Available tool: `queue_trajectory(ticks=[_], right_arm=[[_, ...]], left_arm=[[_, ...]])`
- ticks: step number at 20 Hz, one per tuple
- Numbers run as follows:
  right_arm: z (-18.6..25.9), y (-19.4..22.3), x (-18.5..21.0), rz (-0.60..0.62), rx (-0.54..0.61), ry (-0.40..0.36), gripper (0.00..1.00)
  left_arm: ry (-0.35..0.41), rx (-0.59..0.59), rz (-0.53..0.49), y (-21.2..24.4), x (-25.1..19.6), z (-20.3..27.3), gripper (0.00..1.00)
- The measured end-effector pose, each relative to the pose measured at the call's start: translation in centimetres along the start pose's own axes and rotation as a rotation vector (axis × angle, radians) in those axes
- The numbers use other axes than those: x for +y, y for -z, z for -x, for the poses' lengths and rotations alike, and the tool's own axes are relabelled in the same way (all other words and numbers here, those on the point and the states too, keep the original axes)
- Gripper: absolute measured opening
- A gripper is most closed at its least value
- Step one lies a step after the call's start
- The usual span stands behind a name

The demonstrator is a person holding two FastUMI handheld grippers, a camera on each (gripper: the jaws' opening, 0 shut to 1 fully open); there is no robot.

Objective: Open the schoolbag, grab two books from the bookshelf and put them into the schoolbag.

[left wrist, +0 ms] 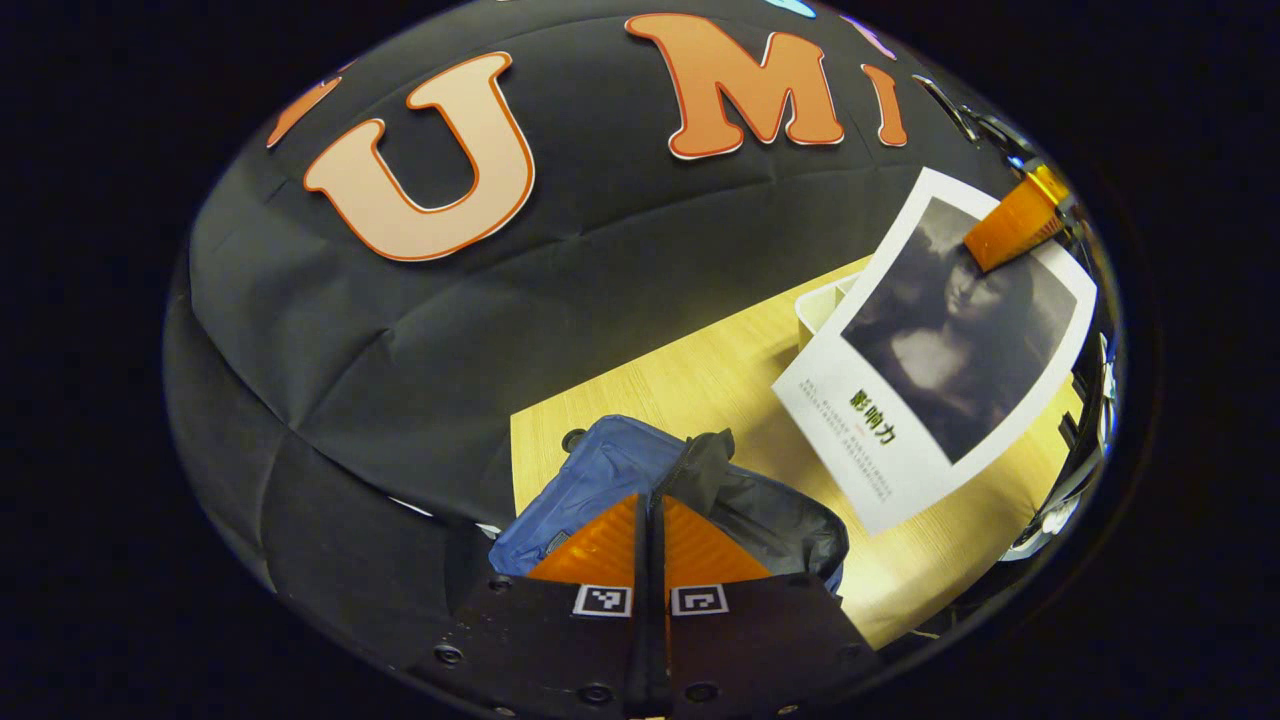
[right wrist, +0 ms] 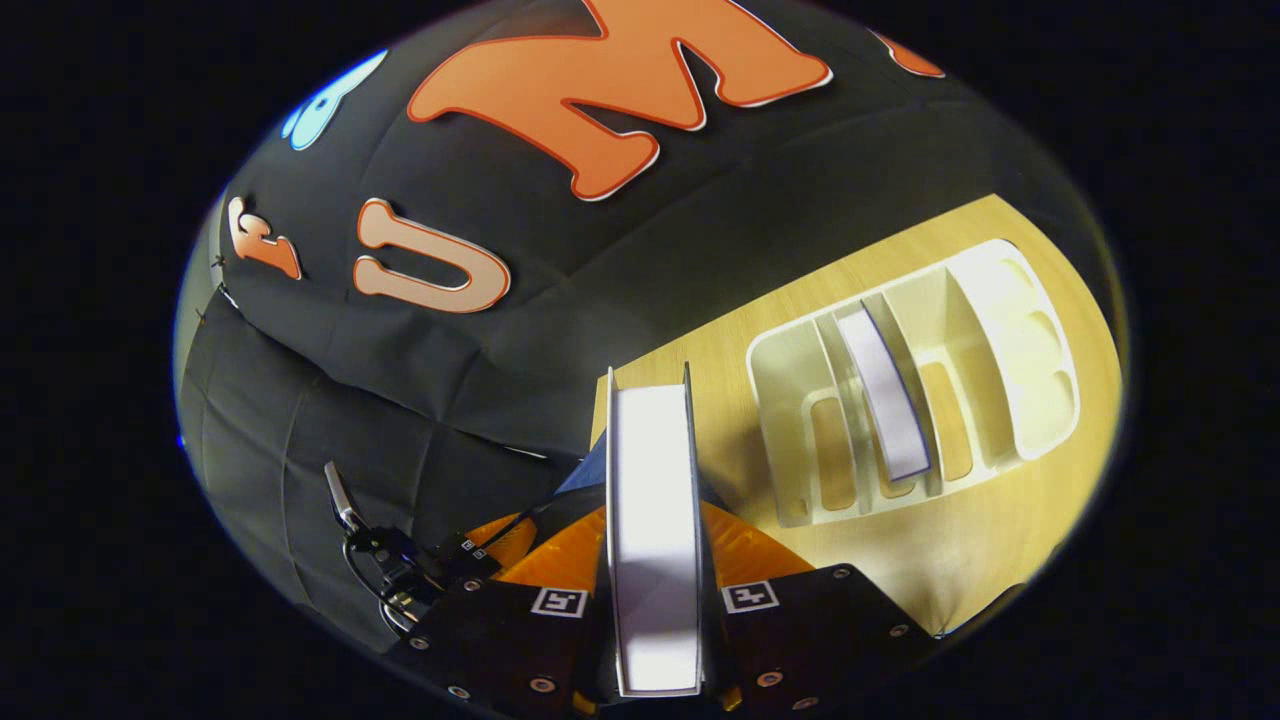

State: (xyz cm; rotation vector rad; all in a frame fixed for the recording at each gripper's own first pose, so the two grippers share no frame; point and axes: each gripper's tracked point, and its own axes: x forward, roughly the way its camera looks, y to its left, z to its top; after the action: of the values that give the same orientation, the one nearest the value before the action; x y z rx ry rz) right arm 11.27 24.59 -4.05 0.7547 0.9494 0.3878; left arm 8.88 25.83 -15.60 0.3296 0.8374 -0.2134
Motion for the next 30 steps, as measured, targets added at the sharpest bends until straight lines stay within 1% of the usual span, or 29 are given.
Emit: queue_trajectory(ticks=[3, 5, 7, 9, 13, 17, 19, 22, 25, 30], right_arm=[[-1.7, 2.1, 0.1, -0.061, 0.020, -0.015, 0.34], [-3.0, 2.9, -0.5, -0.132, -0.020, -0.001, 0.34], [-4.2, 4.5, -0.9, -0.184, -0.019, 0.004, 0.34], [-5.1, 5.1, -1.0, -0.247, -0.041, 0.007, 0.34], [-6.9, 6.5, -1.2, -0.312, -0.085, 0.037, 0.34], [-9.6, 9.1, -1.2, -0.370, -0.067, 0.059, 0.34], [-10.8, 10.7, -0.7, -0.406, -0.044, 0.042, 0.34], [-12.9, 11.8, -0.3, -0.393, -0.049, 0.044, 0.34], [-14.5, 12.4, -0.4, -0.391, -0.089, 0.052, 0.34], [-17.3, 12.5, 0.5, -0.406, -0.137, 0.013, 0.34]], left_arm=[[0.003, 0.006, -0.007, -0.1, -0.2, -0.2, 0.00], [0.009, 0.011, -0.004, 0.0, -0.3, -0.1, 0.00], [0.018, 0.014, -0.001, 0.2, -0.5, -0.2, 0.00], [0.021, 0.019, -0.002, 0.3, -0.5, -0.2, 0.01], [0.045, 0.017, -0.004, 0.5, -0.9, -0.1, 0.00], [0.065, 0.004, -0.037, 0.8, -1.5, 0.1, 0.00], [0.079, -0.001, -0.056, 0.7, -1.9, 0.2, 0.00], [0.097, -0.006, -0.076, 1.1, -2.4, 0.3, 0.00], [0.125, -0.011, -0.072, 1.5, -3.1, 0.5, 0.00], [0.151, -0.043, -0.057, 1.9, -3.0, 0.8, 0.00]])
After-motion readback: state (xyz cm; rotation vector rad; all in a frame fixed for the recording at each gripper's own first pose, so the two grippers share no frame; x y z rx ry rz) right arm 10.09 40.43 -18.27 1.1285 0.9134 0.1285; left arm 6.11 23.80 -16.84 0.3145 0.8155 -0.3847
